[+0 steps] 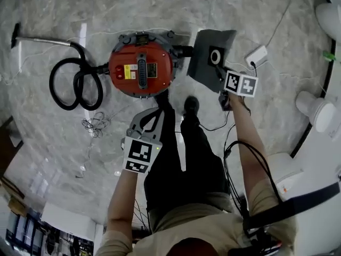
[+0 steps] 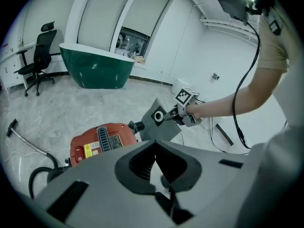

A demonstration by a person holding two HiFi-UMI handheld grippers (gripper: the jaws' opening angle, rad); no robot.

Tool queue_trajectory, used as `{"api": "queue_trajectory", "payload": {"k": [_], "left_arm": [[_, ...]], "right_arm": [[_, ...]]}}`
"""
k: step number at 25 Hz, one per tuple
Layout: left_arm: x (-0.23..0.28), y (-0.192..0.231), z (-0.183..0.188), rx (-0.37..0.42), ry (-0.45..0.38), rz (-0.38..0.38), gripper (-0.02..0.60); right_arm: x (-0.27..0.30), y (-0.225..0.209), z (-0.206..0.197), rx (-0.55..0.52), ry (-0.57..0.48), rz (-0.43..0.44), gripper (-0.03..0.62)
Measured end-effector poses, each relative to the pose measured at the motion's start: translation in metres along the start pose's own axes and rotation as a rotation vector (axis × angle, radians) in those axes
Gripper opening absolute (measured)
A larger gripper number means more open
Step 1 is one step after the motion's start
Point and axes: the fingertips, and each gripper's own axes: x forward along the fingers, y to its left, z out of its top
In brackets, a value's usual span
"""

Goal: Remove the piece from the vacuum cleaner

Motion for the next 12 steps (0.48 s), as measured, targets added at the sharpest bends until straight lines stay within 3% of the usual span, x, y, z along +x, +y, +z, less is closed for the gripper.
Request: {"api": "queue_trajectory", "payload": {"k": [12], "left_arm": [[-0.059, -0.064, 0.083, 0.155, -0.011, 0.011, 0.003]], "right_arm": [[-0.141, -0.006, 0.022, 0.216, -0.137, 0.082, 0.025]]}}
